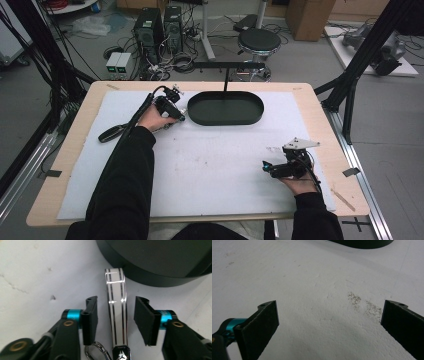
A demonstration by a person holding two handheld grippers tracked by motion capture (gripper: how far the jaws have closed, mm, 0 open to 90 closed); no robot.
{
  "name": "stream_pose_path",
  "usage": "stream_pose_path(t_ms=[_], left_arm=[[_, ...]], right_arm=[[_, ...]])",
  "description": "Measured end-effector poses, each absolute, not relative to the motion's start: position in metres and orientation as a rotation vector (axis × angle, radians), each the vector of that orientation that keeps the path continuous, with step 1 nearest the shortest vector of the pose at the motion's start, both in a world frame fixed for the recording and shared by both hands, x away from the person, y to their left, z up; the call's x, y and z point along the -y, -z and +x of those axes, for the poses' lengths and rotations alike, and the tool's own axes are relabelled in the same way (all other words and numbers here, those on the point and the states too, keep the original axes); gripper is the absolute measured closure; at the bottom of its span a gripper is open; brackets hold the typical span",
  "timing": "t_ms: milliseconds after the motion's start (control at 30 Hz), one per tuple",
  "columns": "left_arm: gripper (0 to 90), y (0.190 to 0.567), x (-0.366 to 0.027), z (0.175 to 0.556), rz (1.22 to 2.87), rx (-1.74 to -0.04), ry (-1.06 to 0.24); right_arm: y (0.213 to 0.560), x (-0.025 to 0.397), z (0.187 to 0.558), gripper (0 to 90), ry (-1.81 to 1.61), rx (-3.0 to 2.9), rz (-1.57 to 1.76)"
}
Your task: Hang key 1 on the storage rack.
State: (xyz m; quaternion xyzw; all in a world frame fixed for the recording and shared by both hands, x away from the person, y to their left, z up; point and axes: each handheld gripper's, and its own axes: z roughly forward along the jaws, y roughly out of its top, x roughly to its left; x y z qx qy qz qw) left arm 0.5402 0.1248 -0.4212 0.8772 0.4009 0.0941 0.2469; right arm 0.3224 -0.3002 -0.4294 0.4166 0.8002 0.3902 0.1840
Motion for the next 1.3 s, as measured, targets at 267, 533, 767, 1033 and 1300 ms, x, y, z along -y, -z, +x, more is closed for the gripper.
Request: stream_pose_path(t_ms=[267, 533, 767, 1033, 1300], left_arm=[[74.4, 0.419, -0.121, 0.537, 2.41, -1.095, -0.323], [74.6, 0.405, -0.128, 0.534, 2.338, -1.052, -0.341], [74.5, 0.384, -0.139, 0.528, 2.294, -1.034, -0.319], [74.6, 0.353, -0.146, 0.512, 2.281, -0.965, -0.412], [74.6, 0.323, -0.173, 0.503, 2.184, -0.977, -0.418]], right_arm=[[0.428, 0.301, 0.321, 0.7, -1.104, -2.242, 1.175], [0.429, 0.302, 0.321, 0.7, -1.098, -2.239, 1.161], [0.429, 0.3, 0.321, 0.7, -1.096, -2.244, 1.14], [0.427, 0.296, 0.318, 0.7, -1.104, -2.243, 1.095], [0.426, 0.295, 0.318, 0.7, -1.116, -2.241, 1.092]])
